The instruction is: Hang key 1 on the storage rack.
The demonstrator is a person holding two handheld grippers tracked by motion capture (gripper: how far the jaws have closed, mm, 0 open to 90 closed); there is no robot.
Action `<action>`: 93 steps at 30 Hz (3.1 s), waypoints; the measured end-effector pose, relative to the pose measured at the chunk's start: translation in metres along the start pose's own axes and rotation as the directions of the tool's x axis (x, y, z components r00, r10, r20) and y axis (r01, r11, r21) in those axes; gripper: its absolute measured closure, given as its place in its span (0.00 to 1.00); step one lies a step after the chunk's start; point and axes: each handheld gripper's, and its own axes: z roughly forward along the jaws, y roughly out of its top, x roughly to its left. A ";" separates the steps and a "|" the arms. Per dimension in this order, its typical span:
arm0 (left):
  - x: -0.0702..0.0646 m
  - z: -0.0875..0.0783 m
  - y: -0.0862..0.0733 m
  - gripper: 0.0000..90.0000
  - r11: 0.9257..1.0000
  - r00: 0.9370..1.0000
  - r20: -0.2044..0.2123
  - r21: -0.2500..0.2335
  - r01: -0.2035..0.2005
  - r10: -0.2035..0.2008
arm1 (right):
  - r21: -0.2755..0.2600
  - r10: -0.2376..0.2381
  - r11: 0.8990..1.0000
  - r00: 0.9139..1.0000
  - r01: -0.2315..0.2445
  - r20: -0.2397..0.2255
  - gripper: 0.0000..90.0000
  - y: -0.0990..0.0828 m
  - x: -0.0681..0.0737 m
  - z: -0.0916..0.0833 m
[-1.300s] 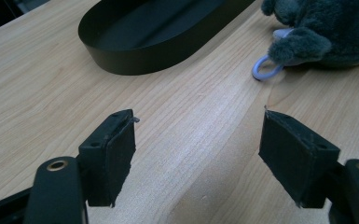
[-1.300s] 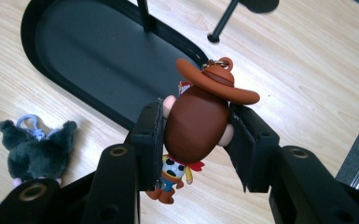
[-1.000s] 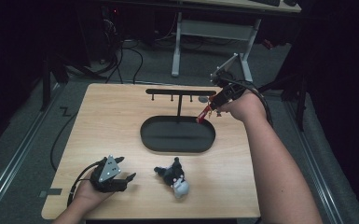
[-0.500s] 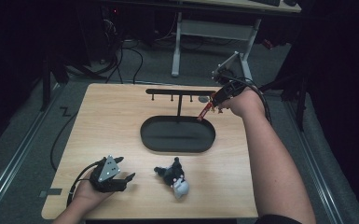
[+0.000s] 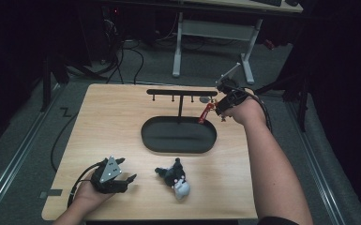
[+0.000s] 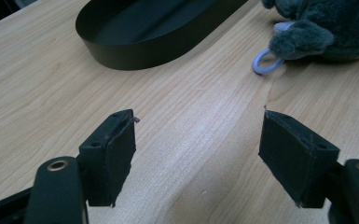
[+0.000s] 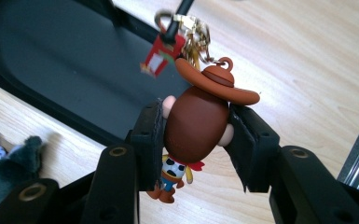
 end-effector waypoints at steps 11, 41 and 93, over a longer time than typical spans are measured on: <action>-0.001 0.001 0.000 0.30 1.000 1.000 0.003 0.008 -0.003 0.003 | 0.004 0.016 1.000 1.000 -0.016 -0.013 0.64 -0.006 -0.002 0.025; -0.008 0.004 0.007 0.35 1.000 0.999 0.047 -0.002 0.027 -0.027 | -0.203 0.035 0.979 0.999 -0.034 0.002 0.36 -0.100 0.022 0.038; -0.131 0.107 0.100 0.94 0.997 0.970 0.241 0.066 -0.031 0.014 | -0.501 0.160 0.846 0.983 -0.182 -0.087 0.45 -0.281 0.032 0.101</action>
